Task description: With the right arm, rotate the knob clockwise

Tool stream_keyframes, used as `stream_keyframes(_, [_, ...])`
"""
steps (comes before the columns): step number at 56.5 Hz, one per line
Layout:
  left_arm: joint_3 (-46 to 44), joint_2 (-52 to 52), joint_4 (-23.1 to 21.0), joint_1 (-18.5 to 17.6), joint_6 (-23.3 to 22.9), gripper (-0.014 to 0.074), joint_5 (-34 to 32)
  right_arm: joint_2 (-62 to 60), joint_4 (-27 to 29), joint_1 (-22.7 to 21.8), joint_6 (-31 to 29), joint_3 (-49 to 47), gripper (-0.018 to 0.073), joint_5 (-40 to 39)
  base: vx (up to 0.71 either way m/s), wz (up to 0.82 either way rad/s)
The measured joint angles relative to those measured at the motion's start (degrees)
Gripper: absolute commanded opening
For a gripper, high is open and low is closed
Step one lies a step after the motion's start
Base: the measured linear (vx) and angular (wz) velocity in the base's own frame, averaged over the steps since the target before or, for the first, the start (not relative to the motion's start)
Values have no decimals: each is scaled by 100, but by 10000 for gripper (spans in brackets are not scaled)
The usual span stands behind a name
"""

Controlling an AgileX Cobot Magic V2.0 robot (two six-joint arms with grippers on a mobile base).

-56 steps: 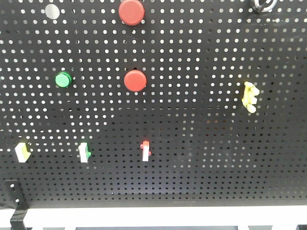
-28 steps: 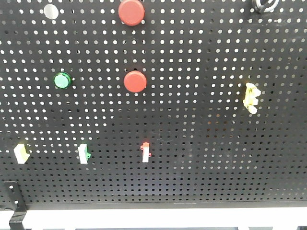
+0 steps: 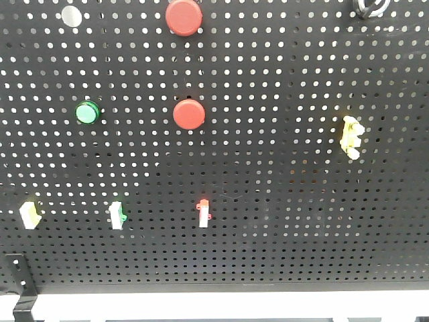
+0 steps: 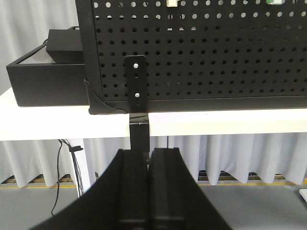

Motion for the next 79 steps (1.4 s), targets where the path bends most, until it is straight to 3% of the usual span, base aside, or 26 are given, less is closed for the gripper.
stream_keyframes(79, [0, 0, 0, 0, 0, -6, 0, 383, 0, 0, 0, -190, -3, 78, 0, 0])
